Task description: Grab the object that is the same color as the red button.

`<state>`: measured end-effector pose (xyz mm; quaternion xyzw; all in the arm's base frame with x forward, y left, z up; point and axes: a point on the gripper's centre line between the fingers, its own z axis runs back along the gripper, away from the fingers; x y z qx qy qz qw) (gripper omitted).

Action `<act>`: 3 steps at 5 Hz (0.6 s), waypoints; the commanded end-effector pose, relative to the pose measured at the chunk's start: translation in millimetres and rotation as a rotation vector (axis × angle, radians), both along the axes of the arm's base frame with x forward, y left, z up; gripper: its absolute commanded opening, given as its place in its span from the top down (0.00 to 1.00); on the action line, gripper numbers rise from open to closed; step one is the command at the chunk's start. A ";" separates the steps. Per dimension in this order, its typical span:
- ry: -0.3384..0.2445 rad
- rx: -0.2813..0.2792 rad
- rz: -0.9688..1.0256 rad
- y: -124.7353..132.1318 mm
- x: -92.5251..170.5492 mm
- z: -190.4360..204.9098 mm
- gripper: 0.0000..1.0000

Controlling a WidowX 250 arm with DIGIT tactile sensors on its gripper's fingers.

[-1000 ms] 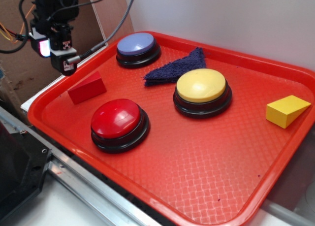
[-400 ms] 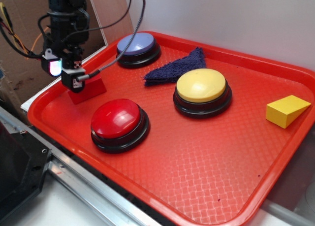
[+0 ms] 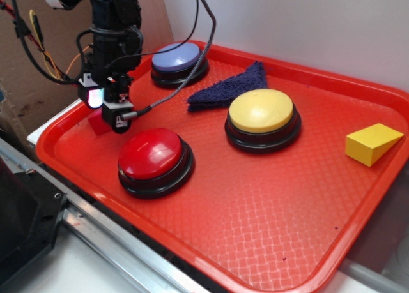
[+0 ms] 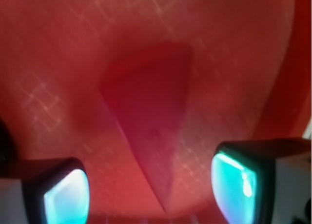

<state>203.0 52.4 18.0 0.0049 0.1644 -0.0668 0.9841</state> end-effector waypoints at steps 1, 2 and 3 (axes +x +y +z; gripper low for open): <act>-0.008 0.056 -0.008 8.1 7.3 -15.4 0.01; 0.006 0.061 0.020 15.4 -0.1 -26.8 1.00; -0.022 0.075 0.021 11.3 -1.0 -21.9 1.00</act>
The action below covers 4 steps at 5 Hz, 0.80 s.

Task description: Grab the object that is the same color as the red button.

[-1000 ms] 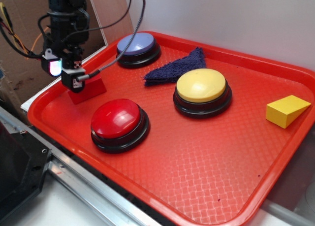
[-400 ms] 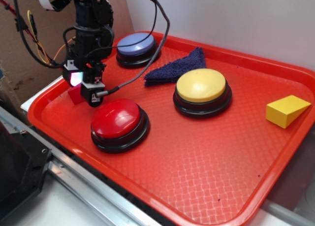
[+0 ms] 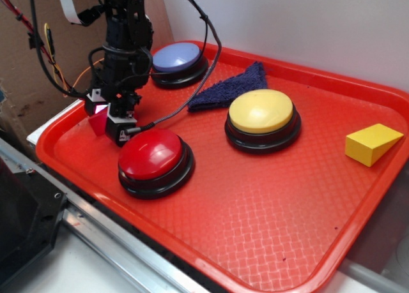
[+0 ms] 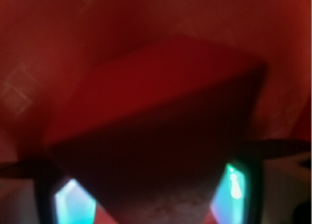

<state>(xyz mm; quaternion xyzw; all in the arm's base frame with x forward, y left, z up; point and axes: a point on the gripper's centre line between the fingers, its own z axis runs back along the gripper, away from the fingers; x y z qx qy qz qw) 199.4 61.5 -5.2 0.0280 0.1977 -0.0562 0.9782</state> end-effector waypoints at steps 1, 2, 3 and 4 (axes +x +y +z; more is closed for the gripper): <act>-0.107 0.016 0.008 -0.2 4.6 12.9 1.00; -0.158 -0.013 0.024 -5.1 4.7 45.2 1.00; -0.212 -0.012 0.025 -16.6 -0.1 83.9 1.00; -0.247 -0.036 0.045 -23.4 -7.7 112.6 1.00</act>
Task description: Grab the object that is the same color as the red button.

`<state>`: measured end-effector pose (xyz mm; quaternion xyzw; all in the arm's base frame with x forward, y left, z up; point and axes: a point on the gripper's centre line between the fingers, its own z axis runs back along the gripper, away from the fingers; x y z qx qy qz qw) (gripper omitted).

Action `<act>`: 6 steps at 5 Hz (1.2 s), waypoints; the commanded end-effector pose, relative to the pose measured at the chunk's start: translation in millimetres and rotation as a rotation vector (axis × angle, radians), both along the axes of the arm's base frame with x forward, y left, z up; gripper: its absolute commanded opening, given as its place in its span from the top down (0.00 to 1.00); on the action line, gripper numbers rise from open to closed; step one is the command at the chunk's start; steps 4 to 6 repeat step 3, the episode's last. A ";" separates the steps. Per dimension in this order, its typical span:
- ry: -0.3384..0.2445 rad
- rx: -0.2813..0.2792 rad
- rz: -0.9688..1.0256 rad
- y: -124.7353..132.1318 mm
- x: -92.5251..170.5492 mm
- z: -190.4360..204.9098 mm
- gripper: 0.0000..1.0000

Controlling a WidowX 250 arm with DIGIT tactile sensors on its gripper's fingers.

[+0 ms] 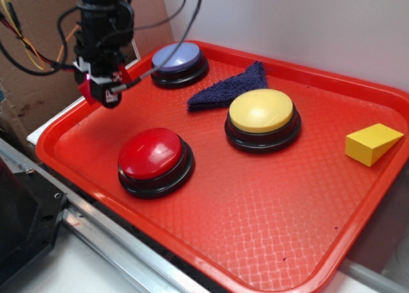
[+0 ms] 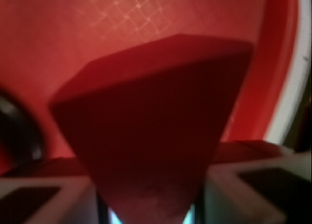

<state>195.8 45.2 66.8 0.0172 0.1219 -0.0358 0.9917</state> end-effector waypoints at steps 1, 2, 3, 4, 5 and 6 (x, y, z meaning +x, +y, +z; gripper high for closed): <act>-0.188 -0.048 0.040 -32.0 -19.1 90.3 1.00; -0.313 -0.032 0.023 -49.5 -42.3 137.9 1.00; -0.376 -0.045 0.046 -50.2 -60.7 186.5 1.00; -0.376 -0.045 0.046 -50.2 -60.7 186.5 1.00; -0.376 -0.045 0.046 -50.2 -60.7 186.5 1.00; -0.376 -0.045 0.046 -50.2 -60.7 186.5 1.00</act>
